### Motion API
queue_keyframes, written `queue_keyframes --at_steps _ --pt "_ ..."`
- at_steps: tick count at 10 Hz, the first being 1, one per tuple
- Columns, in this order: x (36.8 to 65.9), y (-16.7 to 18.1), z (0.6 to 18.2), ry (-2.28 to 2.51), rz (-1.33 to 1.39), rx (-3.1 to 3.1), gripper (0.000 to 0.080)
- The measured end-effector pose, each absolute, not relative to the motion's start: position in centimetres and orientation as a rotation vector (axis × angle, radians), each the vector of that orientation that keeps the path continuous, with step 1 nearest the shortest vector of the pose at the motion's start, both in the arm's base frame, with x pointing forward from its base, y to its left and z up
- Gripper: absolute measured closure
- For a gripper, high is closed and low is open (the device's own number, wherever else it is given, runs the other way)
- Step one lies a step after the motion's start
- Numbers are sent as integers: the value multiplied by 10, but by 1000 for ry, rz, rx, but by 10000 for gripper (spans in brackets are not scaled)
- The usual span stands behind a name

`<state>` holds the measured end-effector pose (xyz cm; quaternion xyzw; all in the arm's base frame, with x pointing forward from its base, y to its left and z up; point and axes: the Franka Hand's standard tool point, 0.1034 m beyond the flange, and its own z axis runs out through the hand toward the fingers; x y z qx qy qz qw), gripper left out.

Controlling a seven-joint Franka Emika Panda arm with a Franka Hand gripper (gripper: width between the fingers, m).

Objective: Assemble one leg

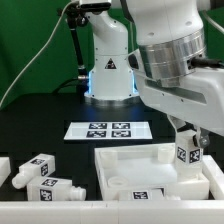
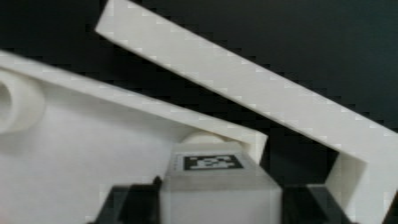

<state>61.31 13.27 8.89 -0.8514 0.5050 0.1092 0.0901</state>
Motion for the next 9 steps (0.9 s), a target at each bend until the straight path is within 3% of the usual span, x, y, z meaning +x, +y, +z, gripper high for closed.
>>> queue_keyframes --at_steps 1,2,3,4,5,9 --pt "613 133 89 1453 320 -2556 512" --pt "614 132 91 1391 314 -2584 428" --pt "615 133 92 1304 302 -2622 236" --pt "614 132 91 1193 290 -2668 236" --pt "614 132 91 1119 282 -2695 165" --pt "617 128 89 490 161 -2864 150"
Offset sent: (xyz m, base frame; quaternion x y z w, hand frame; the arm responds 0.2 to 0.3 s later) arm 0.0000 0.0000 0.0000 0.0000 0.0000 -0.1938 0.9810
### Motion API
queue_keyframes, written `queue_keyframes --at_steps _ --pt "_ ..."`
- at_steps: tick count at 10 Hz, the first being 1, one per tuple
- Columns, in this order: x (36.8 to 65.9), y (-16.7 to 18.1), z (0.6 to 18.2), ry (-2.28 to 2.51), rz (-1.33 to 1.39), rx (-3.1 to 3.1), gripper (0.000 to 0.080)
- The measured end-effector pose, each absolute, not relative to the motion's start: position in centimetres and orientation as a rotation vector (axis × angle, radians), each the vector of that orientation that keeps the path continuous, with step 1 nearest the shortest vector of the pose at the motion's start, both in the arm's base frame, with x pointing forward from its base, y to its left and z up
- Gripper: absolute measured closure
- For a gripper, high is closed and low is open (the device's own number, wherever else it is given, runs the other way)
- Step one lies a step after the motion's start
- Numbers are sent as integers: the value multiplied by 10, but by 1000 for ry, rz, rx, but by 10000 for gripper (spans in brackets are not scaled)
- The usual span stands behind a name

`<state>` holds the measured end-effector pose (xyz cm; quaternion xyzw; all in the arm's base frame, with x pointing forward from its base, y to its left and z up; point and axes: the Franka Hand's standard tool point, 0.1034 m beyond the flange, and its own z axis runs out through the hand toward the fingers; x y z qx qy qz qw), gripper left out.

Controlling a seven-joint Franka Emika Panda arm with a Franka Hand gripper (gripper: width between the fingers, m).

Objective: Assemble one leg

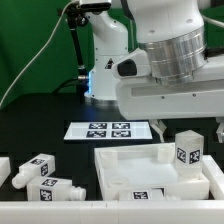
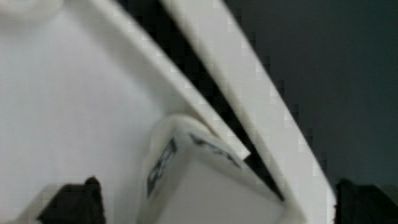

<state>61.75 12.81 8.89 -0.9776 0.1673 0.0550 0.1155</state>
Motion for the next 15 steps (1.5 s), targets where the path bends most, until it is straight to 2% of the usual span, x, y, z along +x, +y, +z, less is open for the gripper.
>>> queue_keyframes --at_steps 8,13,15 --pt "633 122 93 -605 -97 -2949 150" --pt "610 124 88 -622 -88 -2952 150" --pt "610 124 88 -623 -86 -2952 150"
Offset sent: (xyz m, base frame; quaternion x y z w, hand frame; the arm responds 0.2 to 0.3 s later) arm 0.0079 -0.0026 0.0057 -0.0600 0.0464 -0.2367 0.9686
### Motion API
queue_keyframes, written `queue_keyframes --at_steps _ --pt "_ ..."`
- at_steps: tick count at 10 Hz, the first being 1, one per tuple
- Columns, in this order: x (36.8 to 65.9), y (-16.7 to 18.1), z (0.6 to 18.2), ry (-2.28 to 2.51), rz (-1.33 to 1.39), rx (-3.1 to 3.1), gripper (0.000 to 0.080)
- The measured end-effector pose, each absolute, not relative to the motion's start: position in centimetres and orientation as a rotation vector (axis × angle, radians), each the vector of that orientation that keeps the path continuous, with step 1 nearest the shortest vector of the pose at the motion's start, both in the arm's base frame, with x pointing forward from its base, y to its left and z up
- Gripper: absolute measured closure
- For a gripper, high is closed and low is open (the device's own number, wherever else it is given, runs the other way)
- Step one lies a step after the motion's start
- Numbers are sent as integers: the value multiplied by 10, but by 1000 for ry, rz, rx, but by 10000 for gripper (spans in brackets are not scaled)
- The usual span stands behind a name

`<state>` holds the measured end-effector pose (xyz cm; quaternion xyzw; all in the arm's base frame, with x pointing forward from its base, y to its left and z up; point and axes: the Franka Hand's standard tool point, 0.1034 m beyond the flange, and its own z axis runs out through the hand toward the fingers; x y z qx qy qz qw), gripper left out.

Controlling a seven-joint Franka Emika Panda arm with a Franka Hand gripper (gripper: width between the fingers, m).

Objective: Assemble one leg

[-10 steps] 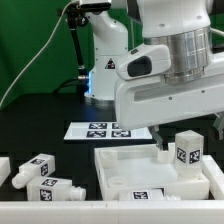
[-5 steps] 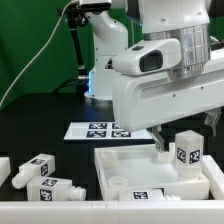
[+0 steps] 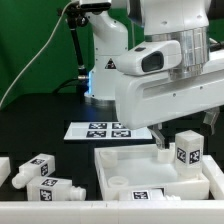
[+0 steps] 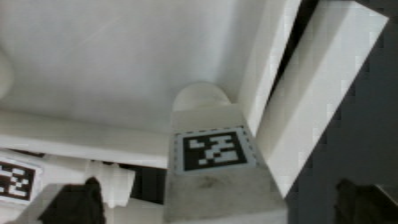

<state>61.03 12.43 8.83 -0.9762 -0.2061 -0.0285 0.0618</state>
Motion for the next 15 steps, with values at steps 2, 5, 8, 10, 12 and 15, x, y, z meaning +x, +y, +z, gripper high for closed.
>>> queue_keyframes --at_steps 2,5,8,10,12,15 --pt "615 130 93 -634 -97 -2947 279" --pt "615 129 92 -603 -95 -2953 520" --pt "616 129 92 -412 -84 -2977 520" --pt "616 129 92 -40 -62 -2981 520" --pt "617 131 91 346 -49 -2925 518" --pt "617 132 91 835 -28 -2794 518"
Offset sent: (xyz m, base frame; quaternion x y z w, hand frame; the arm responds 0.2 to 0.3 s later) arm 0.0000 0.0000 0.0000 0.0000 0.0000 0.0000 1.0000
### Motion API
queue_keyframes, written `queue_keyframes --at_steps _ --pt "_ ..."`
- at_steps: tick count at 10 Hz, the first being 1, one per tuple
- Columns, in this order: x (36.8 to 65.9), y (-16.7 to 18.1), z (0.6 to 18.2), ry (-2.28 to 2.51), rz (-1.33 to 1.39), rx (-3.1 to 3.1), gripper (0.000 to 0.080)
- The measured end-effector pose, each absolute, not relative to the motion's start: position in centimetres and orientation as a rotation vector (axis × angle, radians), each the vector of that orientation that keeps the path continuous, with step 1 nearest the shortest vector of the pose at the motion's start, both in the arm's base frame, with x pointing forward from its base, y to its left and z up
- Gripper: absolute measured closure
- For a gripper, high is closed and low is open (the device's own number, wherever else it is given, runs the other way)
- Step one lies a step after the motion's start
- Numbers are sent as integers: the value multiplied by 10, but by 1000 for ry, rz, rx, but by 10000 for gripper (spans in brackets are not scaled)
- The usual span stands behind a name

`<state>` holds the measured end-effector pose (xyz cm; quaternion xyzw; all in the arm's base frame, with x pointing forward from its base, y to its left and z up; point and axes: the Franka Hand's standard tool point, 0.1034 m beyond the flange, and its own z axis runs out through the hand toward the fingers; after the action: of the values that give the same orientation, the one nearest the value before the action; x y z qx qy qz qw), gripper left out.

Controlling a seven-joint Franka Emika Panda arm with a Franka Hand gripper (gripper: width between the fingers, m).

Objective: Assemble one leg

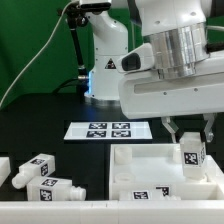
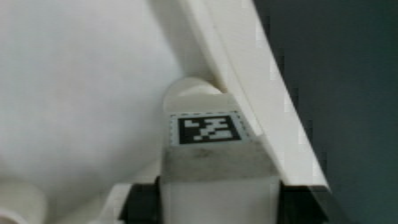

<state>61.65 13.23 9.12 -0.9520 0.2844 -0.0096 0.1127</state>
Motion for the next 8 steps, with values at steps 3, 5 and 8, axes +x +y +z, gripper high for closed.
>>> queue_keyframes --at_steps 3,5,8 --pt "612 144 91 1276 49 -2631 518" --pt "612 153 91 1579 137 -2457 518" --pt "612 153 91 1654 148 -2409 518"
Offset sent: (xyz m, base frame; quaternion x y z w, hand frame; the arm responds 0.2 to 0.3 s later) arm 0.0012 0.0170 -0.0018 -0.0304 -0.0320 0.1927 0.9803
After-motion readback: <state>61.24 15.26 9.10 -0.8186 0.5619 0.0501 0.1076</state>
